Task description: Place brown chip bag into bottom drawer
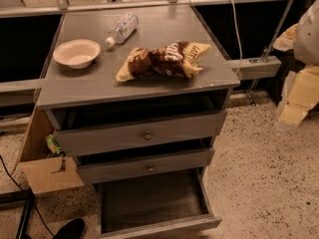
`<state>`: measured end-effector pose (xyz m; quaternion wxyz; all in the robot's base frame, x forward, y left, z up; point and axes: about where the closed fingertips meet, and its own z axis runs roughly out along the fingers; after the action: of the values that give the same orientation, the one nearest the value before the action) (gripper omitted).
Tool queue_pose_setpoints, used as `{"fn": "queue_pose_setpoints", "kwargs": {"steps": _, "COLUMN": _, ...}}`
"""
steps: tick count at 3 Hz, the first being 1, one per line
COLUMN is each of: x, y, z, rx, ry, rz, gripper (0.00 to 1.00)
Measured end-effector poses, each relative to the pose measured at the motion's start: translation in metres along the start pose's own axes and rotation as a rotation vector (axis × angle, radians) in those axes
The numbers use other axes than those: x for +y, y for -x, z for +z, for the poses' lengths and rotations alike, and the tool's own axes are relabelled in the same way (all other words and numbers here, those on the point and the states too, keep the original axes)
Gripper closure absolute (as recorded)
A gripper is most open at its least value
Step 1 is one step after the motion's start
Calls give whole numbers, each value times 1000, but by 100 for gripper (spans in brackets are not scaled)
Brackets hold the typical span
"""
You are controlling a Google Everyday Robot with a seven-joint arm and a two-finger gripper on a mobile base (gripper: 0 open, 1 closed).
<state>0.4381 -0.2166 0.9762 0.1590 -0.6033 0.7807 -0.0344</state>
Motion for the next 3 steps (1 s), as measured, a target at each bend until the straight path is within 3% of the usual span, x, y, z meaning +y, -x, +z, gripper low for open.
{"fn": "queue_pose_setpoints", "kwargs": {"steps": 1, "x": 0, "y": 0, "z": 0, "rx": 0, "ry": -2, "rz": 0, "gripper": 0}}
{"fn": "queue_pose_setpoints", "kwargs": {"steps": 3, "x": -19, "y": 11, "z": 6, "rx": 25, "ry": -101, "rz": -5, "gripper": 0}}
